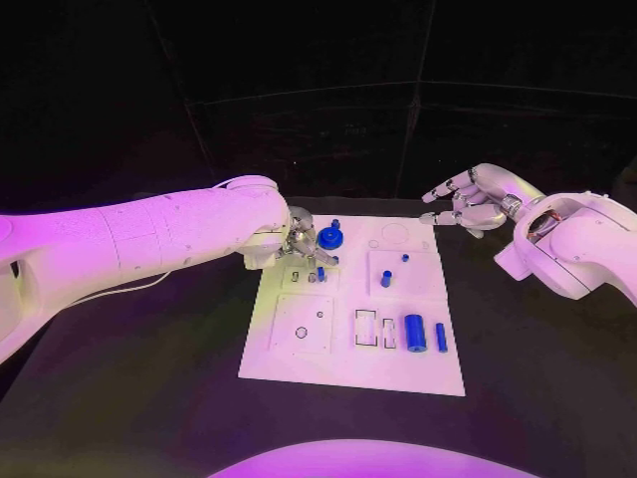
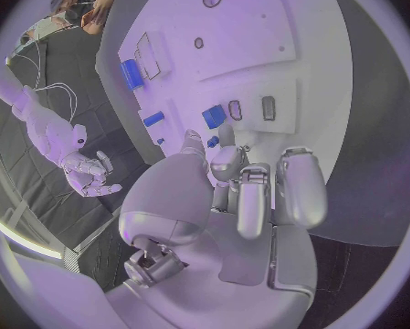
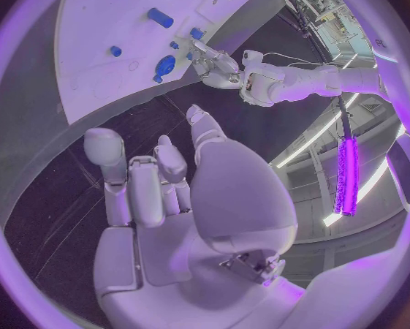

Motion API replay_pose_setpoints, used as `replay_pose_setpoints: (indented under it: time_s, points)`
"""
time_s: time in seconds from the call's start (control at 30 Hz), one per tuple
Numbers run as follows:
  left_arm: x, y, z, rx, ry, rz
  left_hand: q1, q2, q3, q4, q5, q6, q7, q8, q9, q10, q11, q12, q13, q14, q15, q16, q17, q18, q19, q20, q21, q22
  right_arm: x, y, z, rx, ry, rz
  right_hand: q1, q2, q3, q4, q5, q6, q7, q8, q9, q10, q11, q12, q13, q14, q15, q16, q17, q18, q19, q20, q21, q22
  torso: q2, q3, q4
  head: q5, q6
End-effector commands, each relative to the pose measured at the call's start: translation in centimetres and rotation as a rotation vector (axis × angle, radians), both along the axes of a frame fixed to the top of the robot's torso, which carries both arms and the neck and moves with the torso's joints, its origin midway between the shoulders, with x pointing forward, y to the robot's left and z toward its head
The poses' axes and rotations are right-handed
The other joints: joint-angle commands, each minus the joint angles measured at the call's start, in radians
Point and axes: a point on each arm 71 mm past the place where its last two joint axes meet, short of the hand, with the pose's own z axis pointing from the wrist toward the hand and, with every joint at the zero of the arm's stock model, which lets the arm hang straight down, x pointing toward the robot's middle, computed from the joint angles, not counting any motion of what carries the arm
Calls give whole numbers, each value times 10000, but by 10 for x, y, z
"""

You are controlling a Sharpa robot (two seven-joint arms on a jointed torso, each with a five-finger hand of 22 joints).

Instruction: Assemble the parts on the task board

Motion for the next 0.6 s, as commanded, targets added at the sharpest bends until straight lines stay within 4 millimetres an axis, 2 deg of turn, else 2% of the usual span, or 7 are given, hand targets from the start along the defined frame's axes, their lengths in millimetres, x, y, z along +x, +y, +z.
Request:
replay_pose_setpoints:
  time_s: [0.03,0.27,0.6]
  points:
    - [-1,-1,0,231,181,-185,82,-14,-9,-15,-4,-88,-7,79,42,7,-22,10,-11,1056,-52,30,2631,-129,27,-20,3,-18,1,1,2,61,-51,-16,108,-22,-50,5,78,-43,-22,64,-10,-69,22,-52,-28,282,-88,-69,-26,102,-67,-26,-83,-35,-1,5,12,-12,-20]
    - [1,-4,-1,233,164,-199,126,-2,-1,-29,-2,-115,-4,95,66,-9,-19,1,-29,1056,-49,30,2631,-124,13,-18,-10,-42,1,1,1,57,-39,-7,132,-15,-47,17,118,-64,-19,65,-11,-85,23,-69,-50,282,-87,-87,-35,104,-67,-26,-112,-61,0,9,-5,-5,-44]
    - [2,-7,-2,265,219,-243,271,29,34,-92,4,-197,11,130,131,-65,-6,-36,-91,1056,-38,30,2631,-101,-47,-10,-77,-155,2,1,1,41,-16,-24,203,-6,-36,41,298,-90,-18,85,-9,-105,22,-87,-91,291,-89,-118,-39,107,-50,-29,-175,-118,-3,13,8,-24,-92]
